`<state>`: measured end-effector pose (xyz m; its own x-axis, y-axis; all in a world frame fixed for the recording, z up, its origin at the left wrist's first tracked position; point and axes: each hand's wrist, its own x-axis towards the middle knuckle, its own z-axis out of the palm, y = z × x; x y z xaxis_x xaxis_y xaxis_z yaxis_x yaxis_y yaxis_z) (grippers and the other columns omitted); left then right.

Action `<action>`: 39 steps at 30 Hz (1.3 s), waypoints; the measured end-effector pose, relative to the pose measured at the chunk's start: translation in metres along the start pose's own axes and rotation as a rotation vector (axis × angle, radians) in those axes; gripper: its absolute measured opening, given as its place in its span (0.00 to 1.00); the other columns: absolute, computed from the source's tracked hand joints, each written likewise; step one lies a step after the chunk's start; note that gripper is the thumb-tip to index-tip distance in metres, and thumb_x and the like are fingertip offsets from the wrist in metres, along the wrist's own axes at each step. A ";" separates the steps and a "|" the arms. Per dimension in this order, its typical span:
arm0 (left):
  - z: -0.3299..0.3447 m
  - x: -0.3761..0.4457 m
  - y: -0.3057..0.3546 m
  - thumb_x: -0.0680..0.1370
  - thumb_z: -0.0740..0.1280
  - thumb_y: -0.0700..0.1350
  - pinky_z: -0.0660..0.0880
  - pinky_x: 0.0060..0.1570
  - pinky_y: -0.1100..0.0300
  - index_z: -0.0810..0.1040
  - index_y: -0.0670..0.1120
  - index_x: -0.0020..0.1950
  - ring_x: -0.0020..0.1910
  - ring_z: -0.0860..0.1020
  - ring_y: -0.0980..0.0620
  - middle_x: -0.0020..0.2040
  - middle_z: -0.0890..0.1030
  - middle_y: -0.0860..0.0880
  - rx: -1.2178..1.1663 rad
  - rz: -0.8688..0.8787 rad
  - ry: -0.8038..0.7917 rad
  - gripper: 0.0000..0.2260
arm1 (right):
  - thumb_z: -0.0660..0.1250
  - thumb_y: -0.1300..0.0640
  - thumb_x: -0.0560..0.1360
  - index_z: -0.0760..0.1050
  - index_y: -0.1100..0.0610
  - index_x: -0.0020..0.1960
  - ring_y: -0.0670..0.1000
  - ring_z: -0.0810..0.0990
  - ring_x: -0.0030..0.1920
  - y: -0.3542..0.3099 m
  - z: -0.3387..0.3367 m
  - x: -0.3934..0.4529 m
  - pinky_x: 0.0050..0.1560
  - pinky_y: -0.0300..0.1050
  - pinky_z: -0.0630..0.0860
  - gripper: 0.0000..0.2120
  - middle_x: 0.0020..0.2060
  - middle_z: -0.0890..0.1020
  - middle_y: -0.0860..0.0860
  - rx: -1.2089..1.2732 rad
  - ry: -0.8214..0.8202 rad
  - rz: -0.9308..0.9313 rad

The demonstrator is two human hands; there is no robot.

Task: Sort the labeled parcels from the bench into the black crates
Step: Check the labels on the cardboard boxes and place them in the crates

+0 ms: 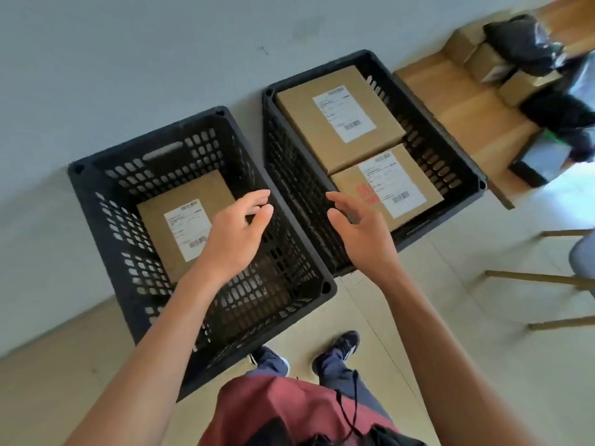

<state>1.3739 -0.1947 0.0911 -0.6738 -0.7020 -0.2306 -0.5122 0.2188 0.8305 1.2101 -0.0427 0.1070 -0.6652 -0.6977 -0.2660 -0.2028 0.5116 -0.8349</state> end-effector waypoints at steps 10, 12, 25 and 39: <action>0.156 0.010 0.157 0.86 0.60 0.55 0.69 0.73 0.57 0.73 0.52 0.77 0.71 0.73 0.61 0.72 0.76 0.56 0.069 0.307 -0.334 0.20 | 0.65 0.57 0.84 0.71 0.50 0.77 0.37 0.75 0.66 0.088 -0.185 -0.058 0.66 0.37 0.73 0.21 0.68 0.78 0.40 0.124 0.353 0.043; 0.184 0.010 0.183 0.86 0.60 0.55 0.71 0.72 0.55 0.73 0.52 0.76 0.68 0.74 0.61 0.71 0.77 0.56 0.125 0.374 -0.341 0.19 | 0.65 0.58 0.85 0.73 0.48 0.72 0.29 0.75 0.60 0.104 -0.220 -0.071 0.59 0.27 0.73 0.17 0.61 0.78 0.35 0.131 0.397 0.039; 0.316 0.029 0.277 0.80 0.69 0.59 0.75 0.68 0.51 0.72 0.55 0.77 0.68 0.75 0.59 0.69 0.78 0.57 0.181 0.518 -0.385 0.26 | 0.66 0.54 0.84 0.71 0.50 0.77 0.46 0.75 0.71 0.181 -0.367 -0.101 0.71 0.48 0.73 0.22 0.72 0.77 0.47 0.091 0.612 0.112; 0.420 0.143 0.356 0.81 0.70 0.54 0.74 0.66 0.55 0.70 0.53 0.78 0.70 0.73 0.59 0.73 0.76 0.55 0.116 0.586 -0.450 0.26 | 0.72 0.53 0.80 0.72 0.46 0.76 0.46 0.74 0.71 0.215 -0.469 -0.011 0.67 0.53 0.78 0.26 0.71 0.77 0.47 0.047 0.646 0.165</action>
<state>0.8715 0.0679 0.1411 -0.9937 -0.1089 0.0276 -0.0383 0.5590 0.8283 0.8366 0.3103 0.1561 -0.9844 -0.1647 -0.0620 -0.0402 0.5533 -0.8320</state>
